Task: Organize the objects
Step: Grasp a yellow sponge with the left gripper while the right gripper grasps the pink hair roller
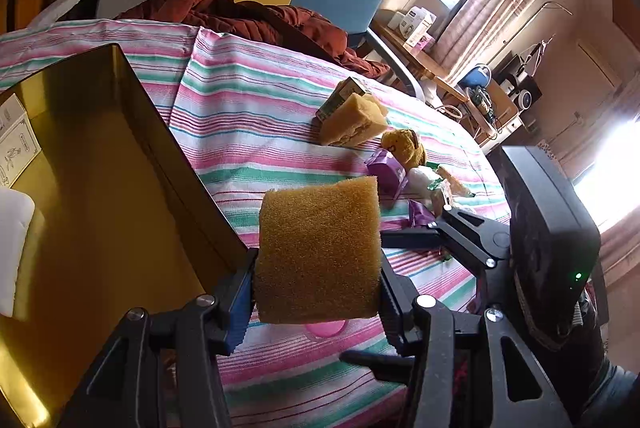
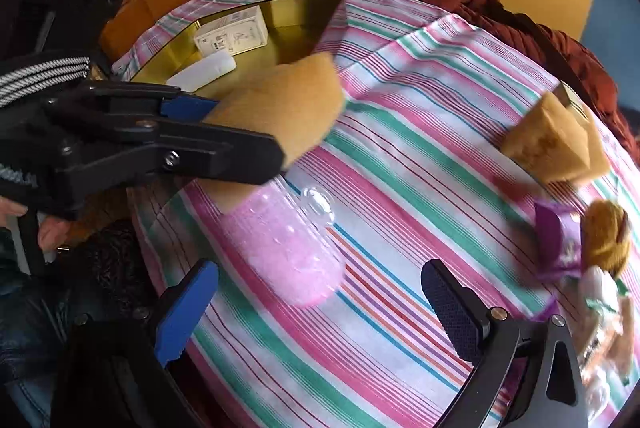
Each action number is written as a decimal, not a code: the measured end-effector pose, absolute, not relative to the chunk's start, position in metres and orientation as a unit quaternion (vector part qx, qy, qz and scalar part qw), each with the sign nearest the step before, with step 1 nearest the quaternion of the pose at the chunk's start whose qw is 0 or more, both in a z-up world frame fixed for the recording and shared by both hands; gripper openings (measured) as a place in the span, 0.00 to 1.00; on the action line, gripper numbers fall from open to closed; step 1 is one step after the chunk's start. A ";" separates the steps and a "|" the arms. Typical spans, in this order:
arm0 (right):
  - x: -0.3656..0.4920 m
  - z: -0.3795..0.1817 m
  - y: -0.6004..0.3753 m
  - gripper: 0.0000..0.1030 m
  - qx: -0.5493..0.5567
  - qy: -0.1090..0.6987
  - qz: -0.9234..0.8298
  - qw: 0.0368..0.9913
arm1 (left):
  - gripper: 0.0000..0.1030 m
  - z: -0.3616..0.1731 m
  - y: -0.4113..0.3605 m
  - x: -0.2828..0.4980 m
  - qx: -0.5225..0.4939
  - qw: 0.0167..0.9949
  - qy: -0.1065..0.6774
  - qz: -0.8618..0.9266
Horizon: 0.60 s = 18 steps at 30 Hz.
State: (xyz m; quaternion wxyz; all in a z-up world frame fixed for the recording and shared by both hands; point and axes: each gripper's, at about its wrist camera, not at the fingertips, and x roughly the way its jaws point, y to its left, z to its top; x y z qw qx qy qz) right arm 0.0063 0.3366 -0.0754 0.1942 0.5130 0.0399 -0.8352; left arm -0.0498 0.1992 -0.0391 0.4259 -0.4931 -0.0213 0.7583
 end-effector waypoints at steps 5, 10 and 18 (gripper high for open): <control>0.001 -0.073 0.332 0.51 0.499 0.041 -0.846 0.183 | 0.52 -0.039 0.199 -0.049 -0.492 0.427 -0.020 0.758; 0.004 -0.075 0.326 0.51 0.503 0.051 -0.840 0.195 | 0.52 -0.039 0.199 -0.047 -0.489 0.428 -0.014 0.760; 0.001 -0.074 0.327 0.86 0.501 0.035 -0.844 0.190 | 0.52 -0.032 0.189 -0.050 -0.487 0.421 -0.033 0.765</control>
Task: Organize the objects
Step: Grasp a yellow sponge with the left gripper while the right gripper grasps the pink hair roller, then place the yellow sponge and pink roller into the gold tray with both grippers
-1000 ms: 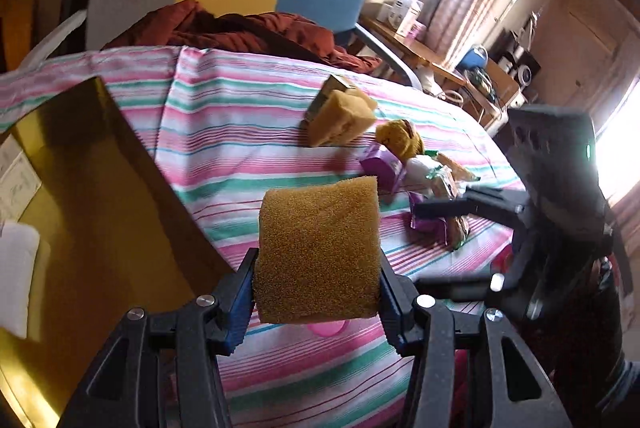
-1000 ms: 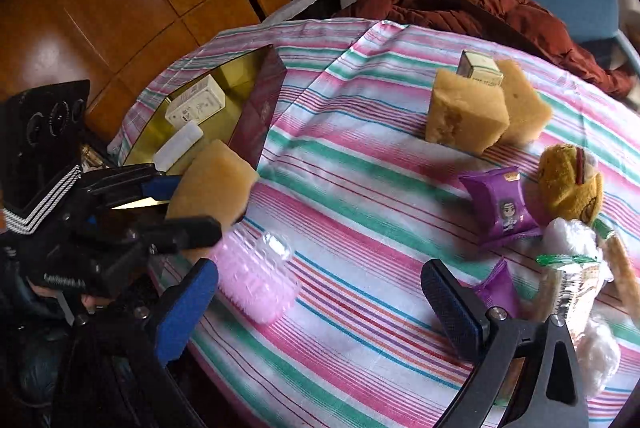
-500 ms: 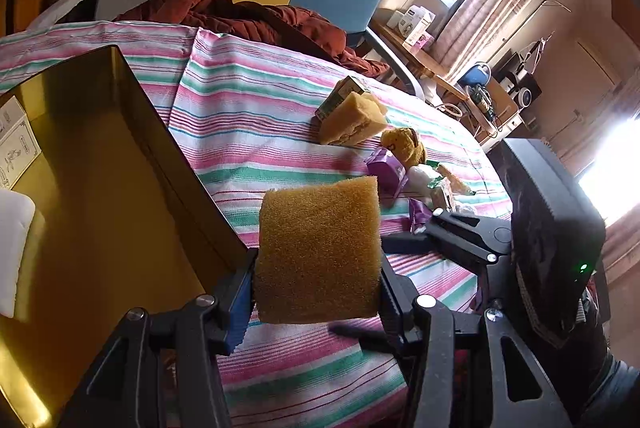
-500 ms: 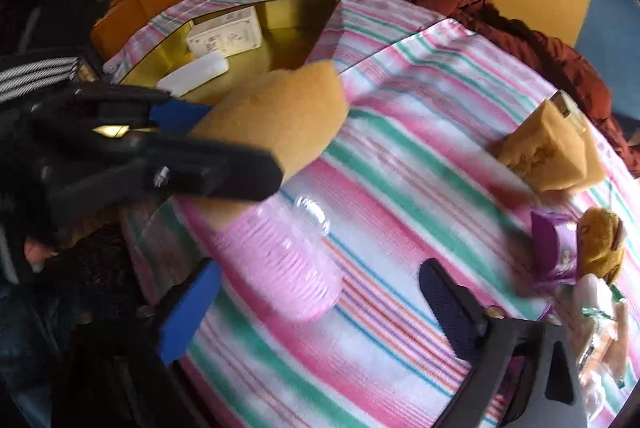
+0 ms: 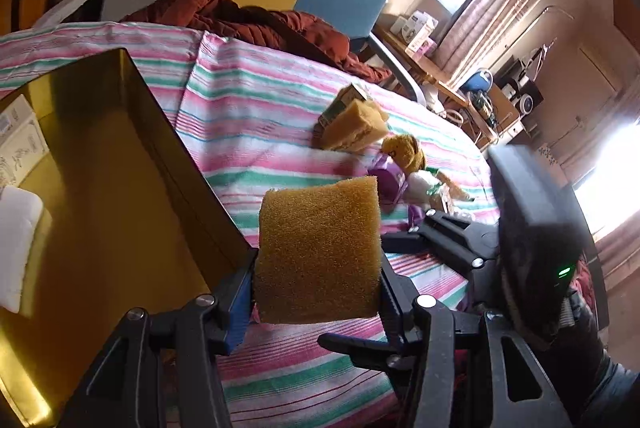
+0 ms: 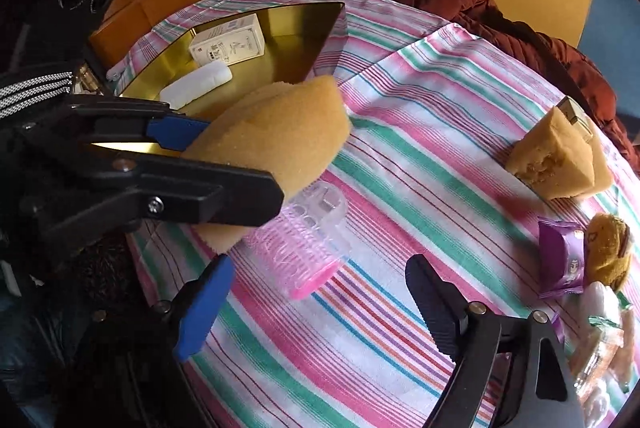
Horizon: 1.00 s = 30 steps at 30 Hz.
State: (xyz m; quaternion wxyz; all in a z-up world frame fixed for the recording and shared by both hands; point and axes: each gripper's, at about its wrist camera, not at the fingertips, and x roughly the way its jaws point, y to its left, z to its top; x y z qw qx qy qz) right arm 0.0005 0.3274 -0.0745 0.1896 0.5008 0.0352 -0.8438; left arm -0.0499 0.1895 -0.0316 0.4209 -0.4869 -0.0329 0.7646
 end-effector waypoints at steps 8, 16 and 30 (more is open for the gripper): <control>-0.012 -0.087 0.316 0.85 0.515 0.057 -0.833 0.193 | 0.52 -0.026 0.160 -0.057 -0.487 0.397 -0.048 0.777; -0.012 -0.089 0.323 0.53 0.523 0.036 -0.829 0.193 | 0.53 -0.024 0.130 -0.060 -0.480 0.367 -0.058 0.795; -0.002 -0.045 0.384 0.52 0.467 -0.056 -0.879 0.074 | 0.53 -0.033 0.009 -0.072 -0.484 0.214 -0.029 0.848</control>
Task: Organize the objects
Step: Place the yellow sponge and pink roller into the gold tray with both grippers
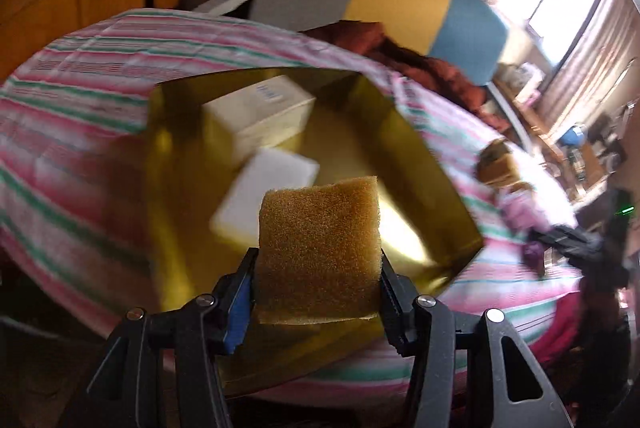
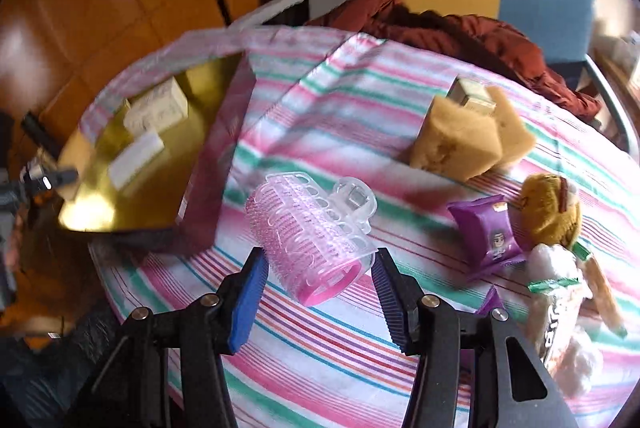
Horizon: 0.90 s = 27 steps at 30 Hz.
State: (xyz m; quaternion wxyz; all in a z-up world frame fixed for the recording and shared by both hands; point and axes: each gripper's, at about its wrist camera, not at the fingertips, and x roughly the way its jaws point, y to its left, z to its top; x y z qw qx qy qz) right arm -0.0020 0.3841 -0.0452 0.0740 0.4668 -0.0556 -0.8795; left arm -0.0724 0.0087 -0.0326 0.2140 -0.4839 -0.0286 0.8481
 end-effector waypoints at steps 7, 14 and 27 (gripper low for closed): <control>0.000 -0.008 0.334 0.52 0.415 -0.060 -0.900 0.117 | 0.53 -0.045 0.008 -0.072 -0.472 0.155 0.046 0.867; -0.028 -0.012 0.265 0.53 0.419 -0.022 -0.896 0.144 | 0.55 -0.046 -0.008 -0.071 -0.472 0.138 0.048 0.869; -0.028 -0.049 0.249 0.72 0.470 0.011 -0.878 0.089 | 0.74 -0.044 -0.015 -0.065 -0.468 0.137 0.033 0.872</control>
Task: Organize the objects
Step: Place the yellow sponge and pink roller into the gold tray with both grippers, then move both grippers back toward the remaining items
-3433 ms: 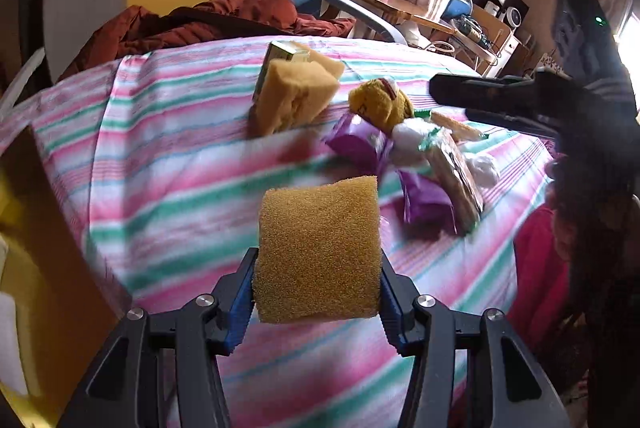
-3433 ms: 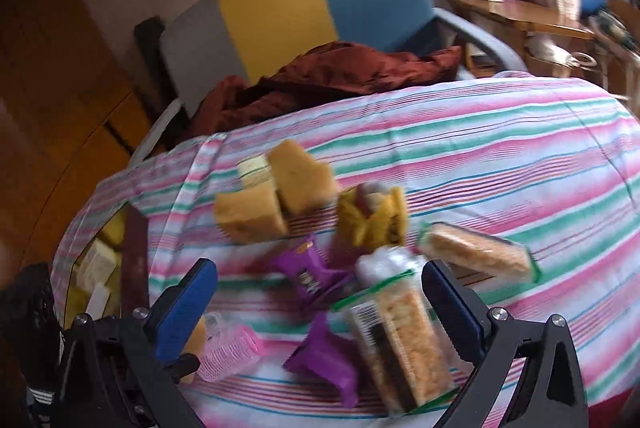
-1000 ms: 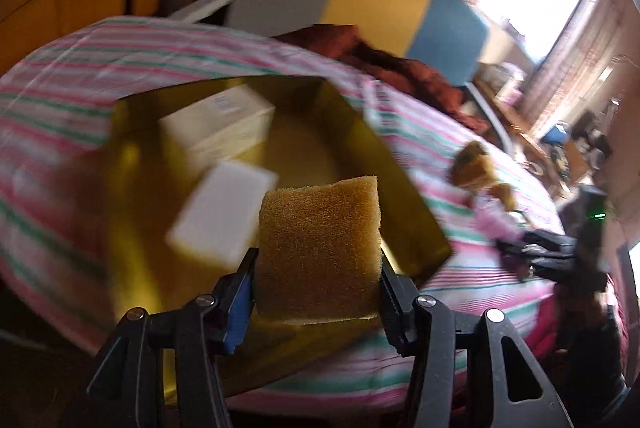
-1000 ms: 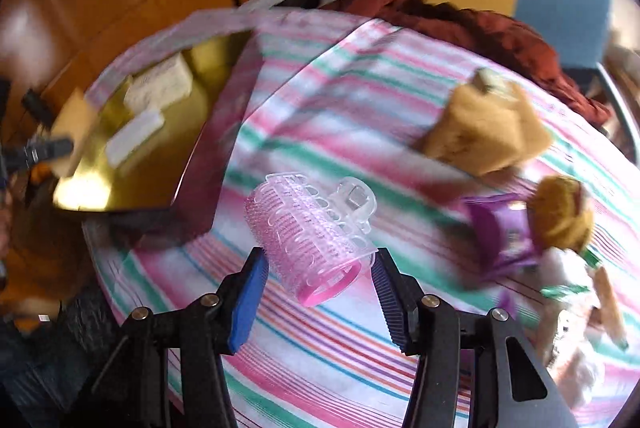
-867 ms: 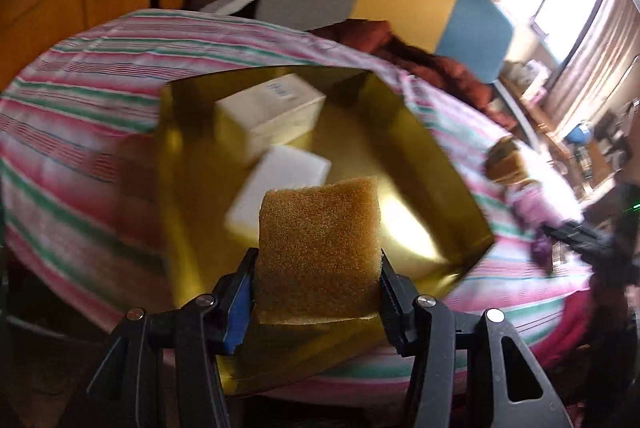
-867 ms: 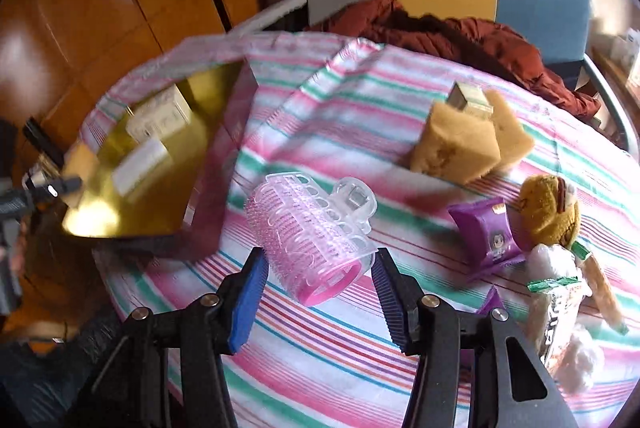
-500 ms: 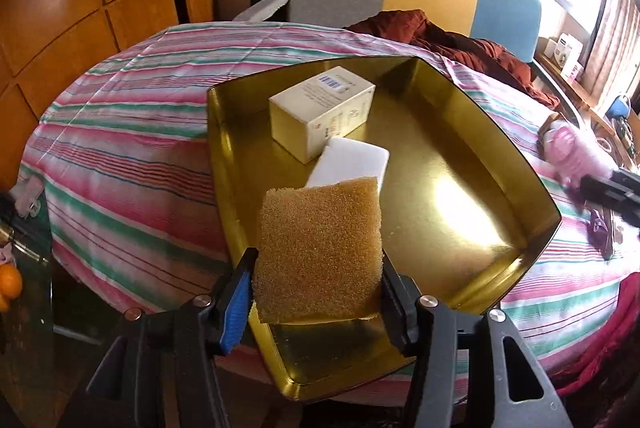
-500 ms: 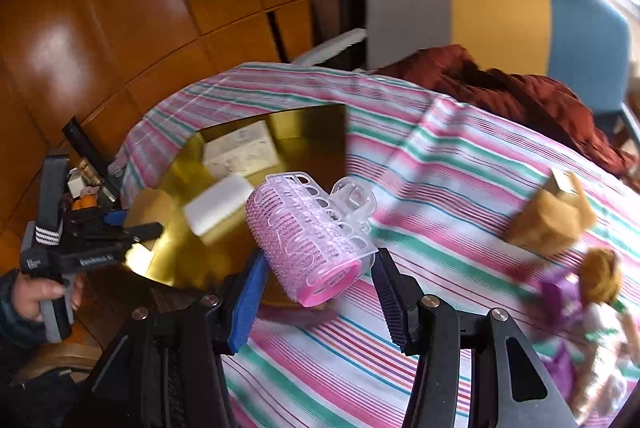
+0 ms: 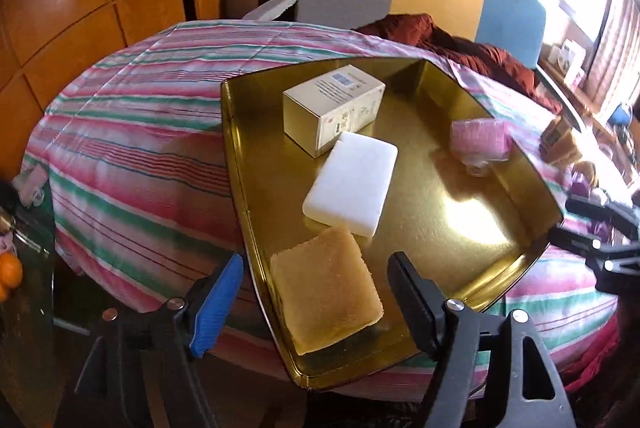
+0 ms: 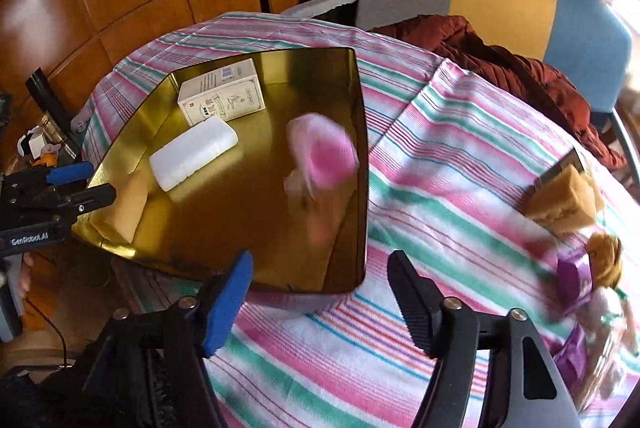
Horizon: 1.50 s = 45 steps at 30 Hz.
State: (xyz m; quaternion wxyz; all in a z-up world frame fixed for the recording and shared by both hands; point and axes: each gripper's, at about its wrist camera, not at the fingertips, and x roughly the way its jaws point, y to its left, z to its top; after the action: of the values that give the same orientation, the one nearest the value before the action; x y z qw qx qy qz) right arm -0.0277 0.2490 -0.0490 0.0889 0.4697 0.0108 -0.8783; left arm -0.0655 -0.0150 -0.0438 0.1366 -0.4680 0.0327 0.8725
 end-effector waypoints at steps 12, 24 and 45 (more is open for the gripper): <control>0.000 -0.030 0.233 1.00 0.404 -0.003 -0.912 0.069 | 0.74 -0.021 -0.018 -0.058 -0.438 0.143 -0.023 0.887; 0.017 -0.015 0.213 1.00 0.311 0.086 -0.945 -0.054 | 0.74 -0.007 0.004 -0.040 -0.393 0.125 0.024 0.911; 0.012 -0.007 0.249 1.00 0.338 0.026 -0.941 -0.021 | 0.74 0.004 0.061 -0.024 -0.360 0.149 0.111 0.914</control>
State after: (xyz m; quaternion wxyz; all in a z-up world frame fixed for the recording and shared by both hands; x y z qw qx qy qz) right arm 0.0124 0.2494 -0.0073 -0.0215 0.3380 0.0261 -0.9406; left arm -0.0236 0.0607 0.0042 0.1491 -0.3598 0.1107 0.9144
